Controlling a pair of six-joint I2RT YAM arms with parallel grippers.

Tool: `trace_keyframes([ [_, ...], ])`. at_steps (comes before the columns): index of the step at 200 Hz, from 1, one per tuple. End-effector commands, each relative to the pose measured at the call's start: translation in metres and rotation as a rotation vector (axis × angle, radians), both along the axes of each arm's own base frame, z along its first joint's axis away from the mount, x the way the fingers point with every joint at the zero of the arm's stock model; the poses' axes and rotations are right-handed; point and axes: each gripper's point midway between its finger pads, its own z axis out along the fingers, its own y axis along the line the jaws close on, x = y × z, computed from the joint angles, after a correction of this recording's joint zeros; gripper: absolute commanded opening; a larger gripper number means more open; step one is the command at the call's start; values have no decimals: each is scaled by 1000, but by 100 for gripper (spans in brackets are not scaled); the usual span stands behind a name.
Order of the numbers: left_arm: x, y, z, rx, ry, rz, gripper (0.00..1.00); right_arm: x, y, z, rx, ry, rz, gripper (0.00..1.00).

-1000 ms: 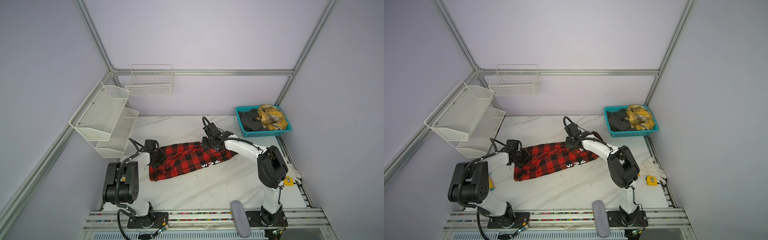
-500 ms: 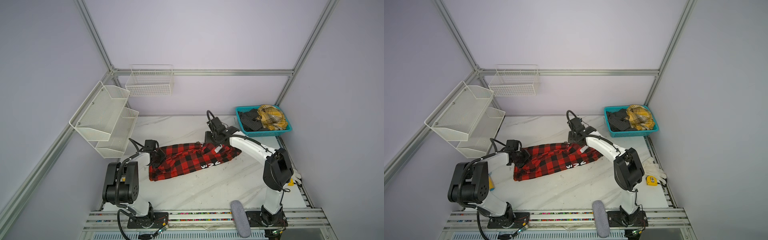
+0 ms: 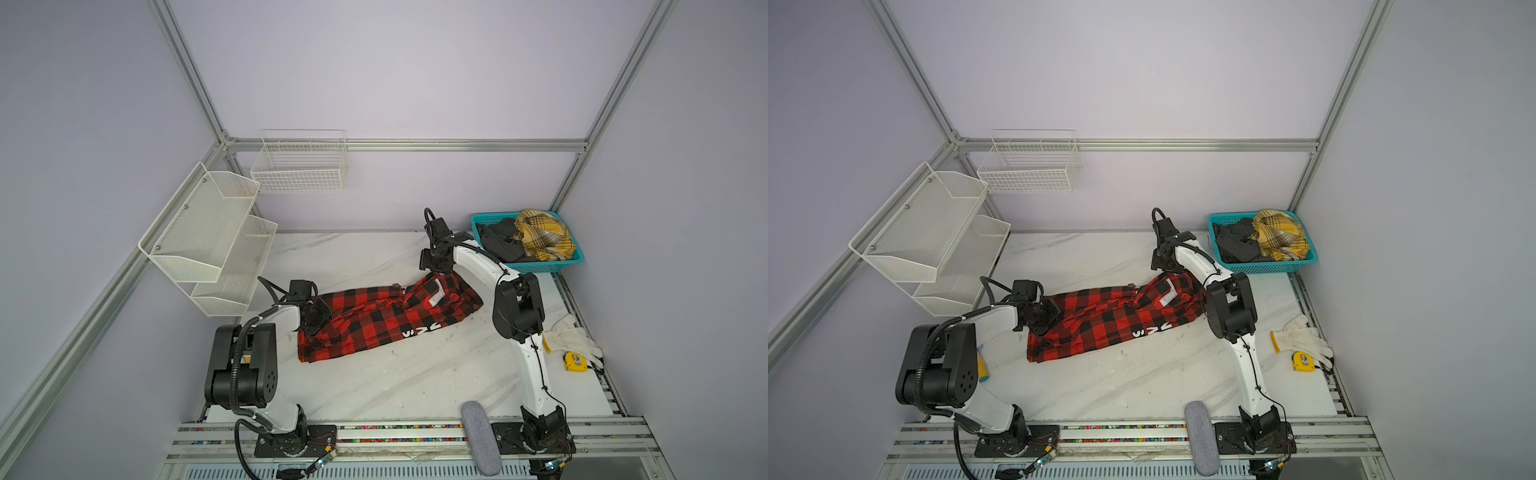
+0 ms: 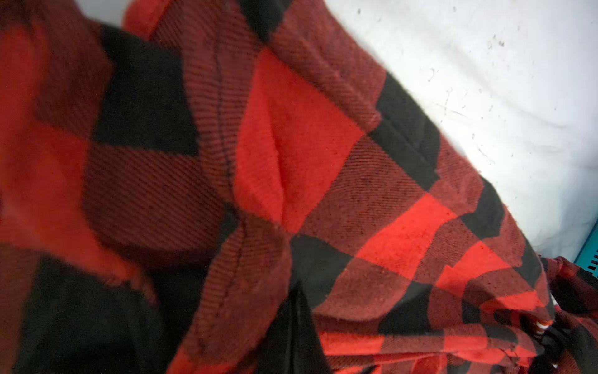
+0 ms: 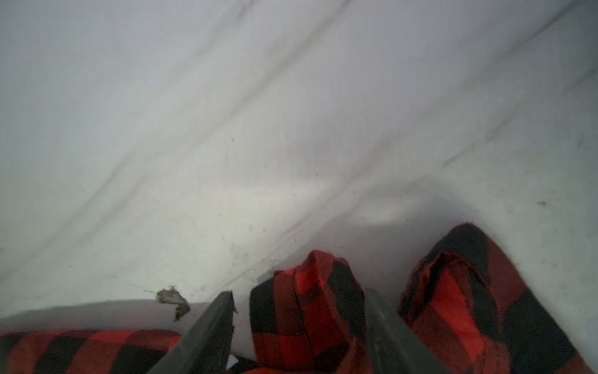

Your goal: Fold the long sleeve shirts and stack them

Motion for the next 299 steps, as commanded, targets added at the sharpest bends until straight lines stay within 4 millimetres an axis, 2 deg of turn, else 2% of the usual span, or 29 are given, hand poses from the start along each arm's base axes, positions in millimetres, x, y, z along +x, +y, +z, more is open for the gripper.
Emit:
trace_keyframes([
  [1,-41,15,-38,70,182,16,0,-11,3,20,38,-6,20,63],
  [19,-41,15,-38,71,182,14,0,-15,5,10,51,12,21,50],
  [40,-41,15,-37,72,182,13,0,-10,6,10,45,-3,23,24],
  [50,-41,16,-37,74,181,13,0,-5,6,18,45,-28,19,15],
  [73,-42,16,-37,79,182,11,0,6,3,42,22,-88,16,4],
  [96,-41,18,-37,85,182,15,0,15,-4,72,-11,-160,4,1],
  [109,-41,19,-37,86,183,17,0,17,-8,84,-26,-187,-4,1],
  [128,-41,19,-37,86,184,16,0,16,-12,84,-44,-188,-9,3],
  [137,-42,19,-37,87,186,15,0,15,-11,81,-42,-178,-3,11],
  [144,-42,19,-37,88,186,16,0,14,-11,76,-43,-171,-1,23],
  [153,-42,20,-37,89,188,15,0,13,-10,73,-42,-165,6,25],
  [161,-42,20,-37,89,188,16,0,11,-10,70,-41,-158,9,25],
  [175,-43,21,-37,90,189,15,0,11,-9,70,-36,-163,10,12],
  [205,-43,22,-37,88,192,18,0,14,-8,76,-31,-173,9,5],
  [217,-43,22,-37,88,190,20,0,15,-7,76,-26,-170,11,14],
  [238,-43,23,-37,87,190,21,0,19,-2,71,-14,-165,21,43],
  [251,-43,22,-37,86,190,19,0,24,3,65,-3,-159,27,53],
  [271,-42,23,-37,88,189,18,0,38,8,59,15,-171,27,60],
  [299,-41,23,-36,90,188,18,0,57,12,44,18,-175,10,59],
])
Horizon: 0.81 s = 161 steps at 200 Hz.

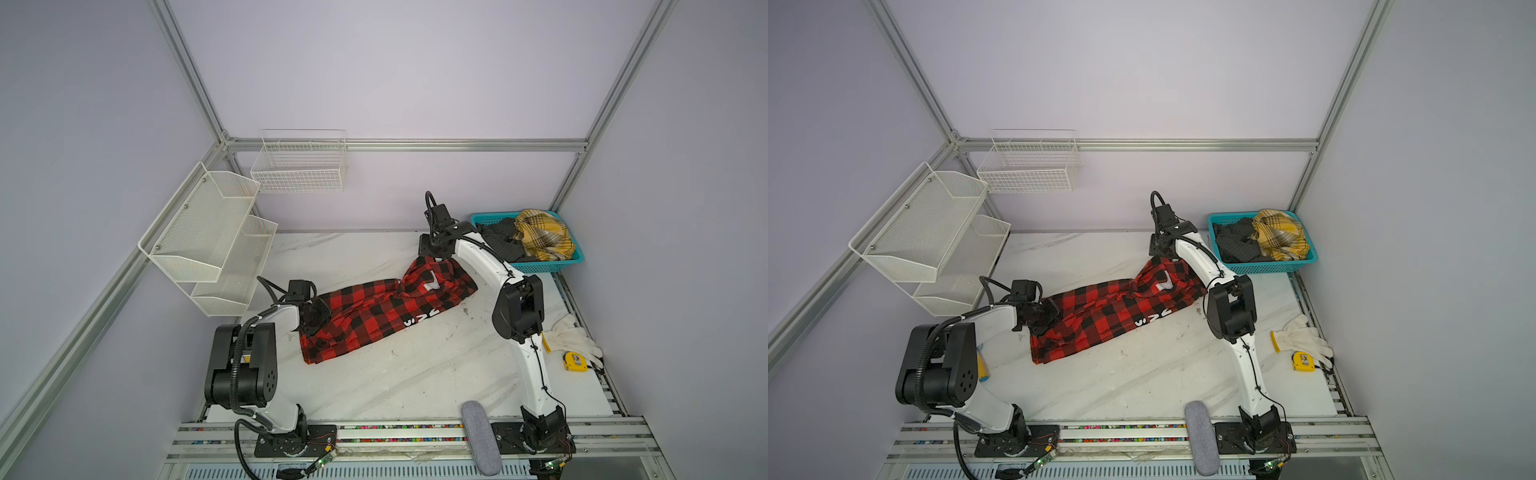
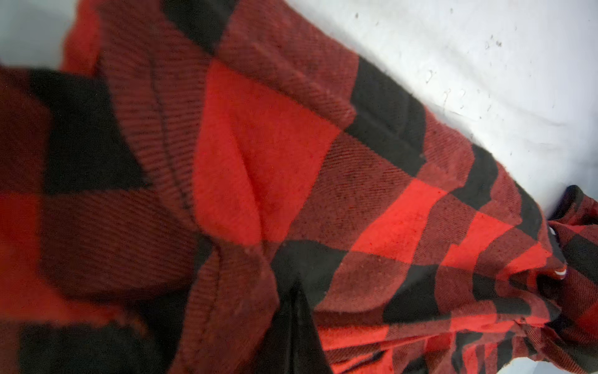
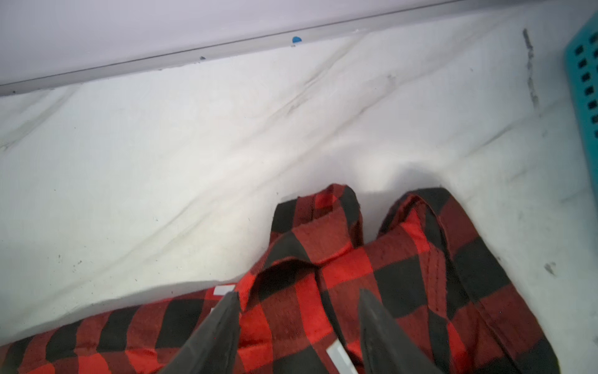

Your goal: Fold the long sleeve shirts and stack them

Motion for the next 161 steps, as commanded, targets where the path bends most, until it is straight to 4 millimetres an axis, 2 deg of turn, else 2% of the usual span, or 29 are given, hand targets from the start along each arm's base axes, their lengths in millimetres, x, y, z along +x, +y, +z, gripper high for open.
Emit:
trace_keyframes([
  [1,-42,21,-36,89,192,32,0,13,-2,-25,-7,30,-18,59],
  [30,-43,22,-36,89,195,34,0,25,-9,-44,-7,43,-50,58],
  [62,-45,23,-37,88,197,35,0,33,-7,-50,0,38,-40,57],
  [74,-45,23,-37,87,197,35,0,33,-5,-57,6,53,-28,44],
  [89,-45,23,-37,86,199,36,0,32,-5,-66,1,64,-22,17],
  [102,-46,24,-37,88,199,37,0,32,-7,-67,-12,59,-22,2],
  [116,-47,24,-37,91,200,35,0,34,-9,-57,-21,28,-23,0],
  [128,-46,25,-37,95,199,36,0,38,-11,-40,-28,-17,-27,0],
  [161,-50,28,-38,99,208,48,0,40,-19,30,-12,-149,-51,0],
])
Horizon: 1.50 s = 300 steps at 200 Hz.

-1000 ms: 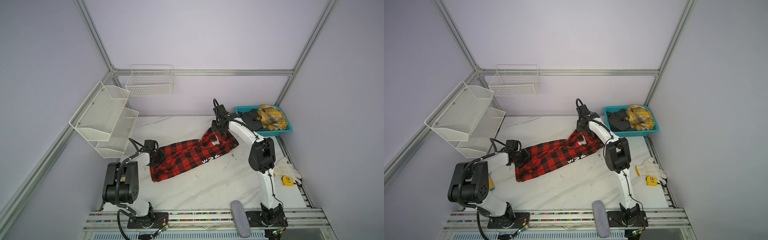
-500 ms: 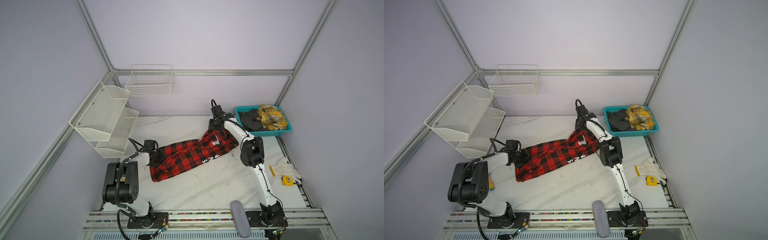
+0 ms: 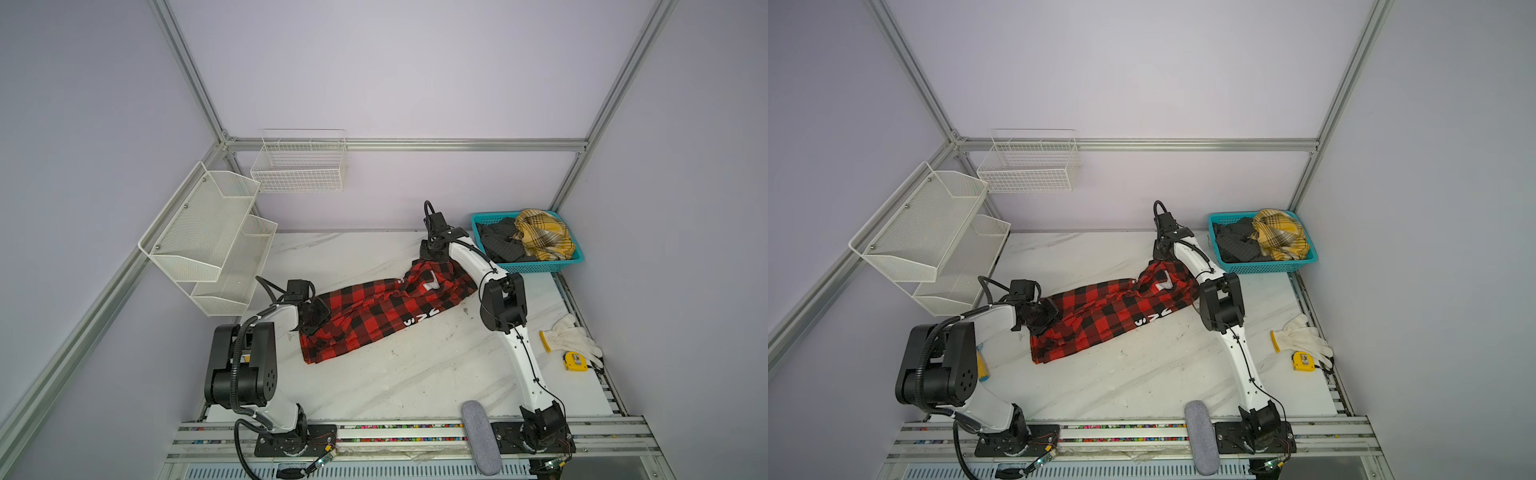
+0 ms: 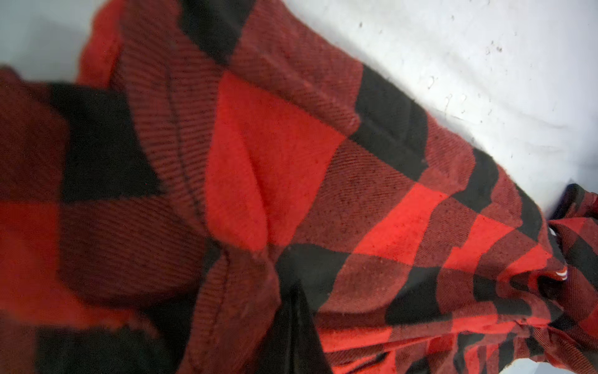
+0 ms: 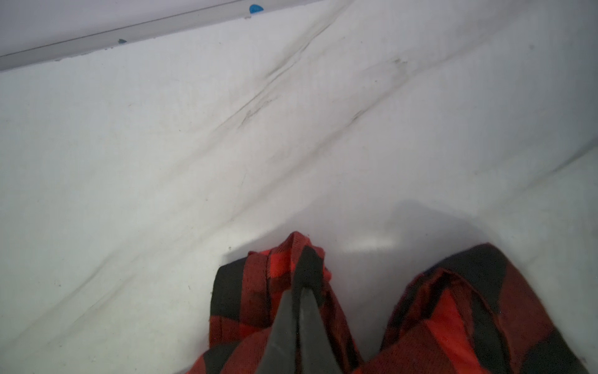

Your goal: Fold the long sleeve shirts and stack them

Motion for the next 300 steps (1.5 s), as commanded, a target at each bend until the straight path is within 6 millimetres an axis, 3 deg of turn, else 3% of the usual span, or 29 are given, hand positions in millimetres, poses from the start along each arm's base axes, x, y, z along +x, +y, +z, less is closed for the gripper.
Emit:
trace_keyframes([
  [1,-50,24,-38,97,207,45,0,7,-6,96,23,-192,-20,0],
  [30,-52,25,-39,100,209,48,0,-1,-13,145,58,-297,-38,0],
  [80,-50,23,-37,88,203,47,0,-11,-9,186,142,-404,-36,0],
  [115,-49,23,-37,83,200,47,0,-32,14,209,228,-449,25,0],
  [171,-47,19,-36,59,195,47,0,-80,66,182,199,-408,132,0],
  [208,-44,11,-29,19,174,35,0,-140,122,167,158,-415,342,0],
  [224,-42,9,-20,0,154,42,18,-169,142,155,131,-404,447,0],
  [243,-41,6,-5,-22,118,54,31,-198,159,127,88,-355,552,0],
  [252,-41,5,1,-31,103,61,34,-209,167,113,62,-331,587,11],
  [262,-41,3,8,-44,89,66,38,-221,176,98,33,-306,621,36],
  [270,-40,0,12,-62,79,66,41,-228,181,87,9,-289,638,49],
  [286,-37,-8,23,-101,51,61,46,-234,185,79,-30,-290,624,58],
  [300,-32,-17,32,-133,20,39,49,-234,184,86,-11,-299,595,64],
])
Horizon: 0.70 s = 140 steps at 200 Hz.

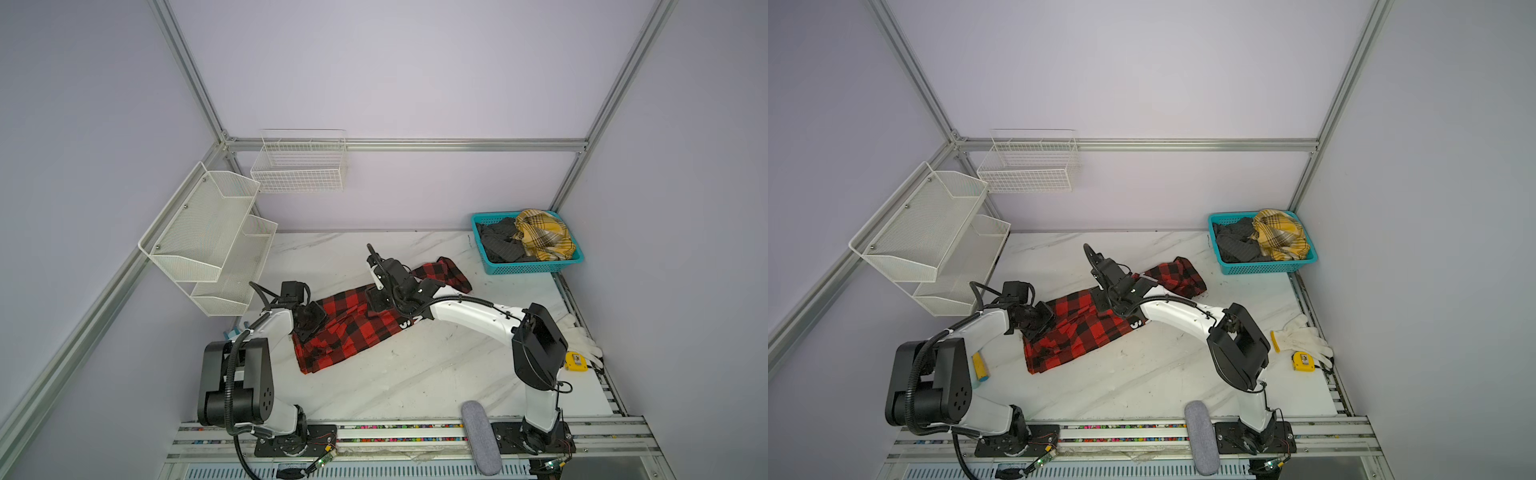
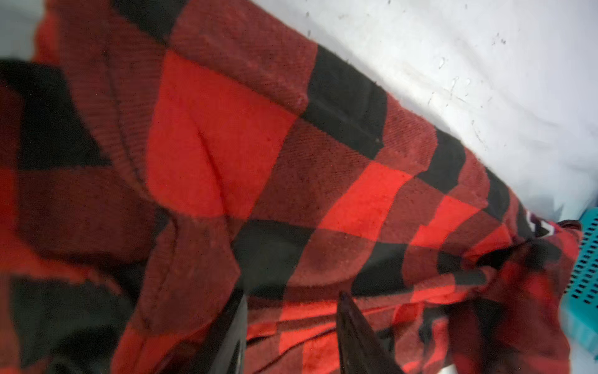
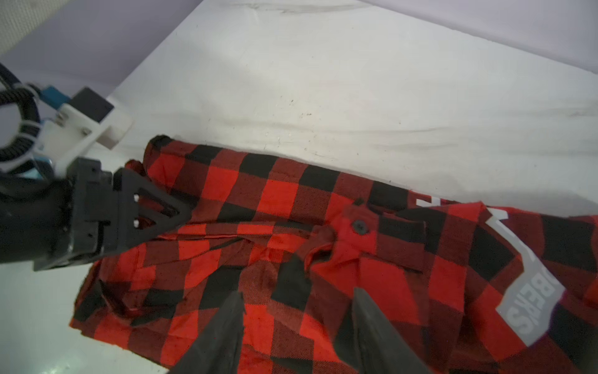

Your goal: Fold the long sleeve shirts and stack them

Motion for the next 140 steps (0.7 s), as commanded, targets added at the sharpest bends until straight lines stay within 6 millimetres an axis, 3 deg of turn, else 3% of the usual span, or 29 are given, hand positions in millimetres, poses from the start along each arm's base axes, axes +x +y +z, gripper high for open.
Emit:
trace_keyframes([
  [1,-8,-16,8,-71,-10,-15,49,3,-7,1,-27,-30,-43,64],
  [15,1,-27,18,-100,-45,-46,50,4,-13,15,16,-31,-103,67],
  [21,7,-32,35,-109,-101,-66,52,7,-19,22,21,-41,-135,67],
  [47,36,-58,72,-121,-227,-159,58,15,-50,40,47,-55,-271,64],
  [77,80,-103,101,-78,-331,-345,58,37,-105,20,124,111,-460,35],
  [100,110,-130,107,-58,-375,-457,57,51,-136,0,211,261,-512,25],
  [140,144,-153,79,-80,-349,-559,58,82,-168,-29,226,365,-556,21],
])
